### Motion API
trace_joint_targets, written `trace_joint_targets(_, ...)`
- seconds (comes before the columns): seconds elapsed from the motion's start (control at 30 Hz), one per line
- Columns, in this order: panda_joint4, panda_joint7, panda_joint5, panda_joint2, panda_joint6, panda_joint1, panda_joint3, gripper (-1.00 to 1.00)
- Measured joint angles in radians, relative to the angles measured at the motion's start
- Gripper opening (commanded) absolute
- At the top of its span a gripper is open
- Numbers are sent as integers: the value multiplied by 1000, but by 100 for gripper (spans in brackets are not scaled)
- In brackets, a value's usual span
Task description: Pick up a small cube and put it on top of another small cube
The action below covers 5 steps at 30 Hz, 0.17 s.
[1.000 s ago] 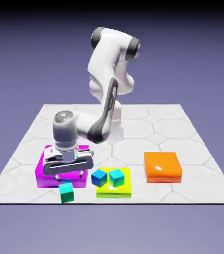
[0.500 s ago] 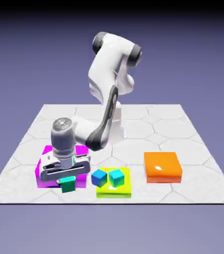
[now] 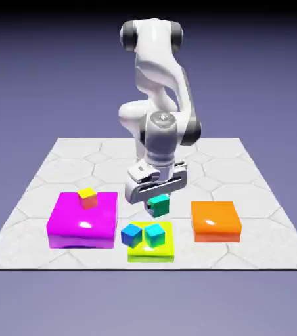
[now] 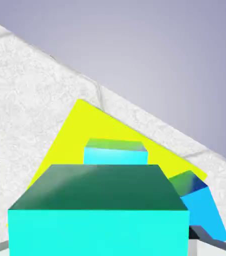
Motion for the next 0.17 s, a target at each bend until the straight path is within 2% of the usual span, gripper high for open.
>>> trace_joint_targets(0.07,-24,-18,26,65,87,-10,9,-100)
trace_joint_targets(0.1,-26,-19,27,70,93,-11,10,100)
trace_joint_targets(0.17,-26,-18,25,70,93,-11,10,100)
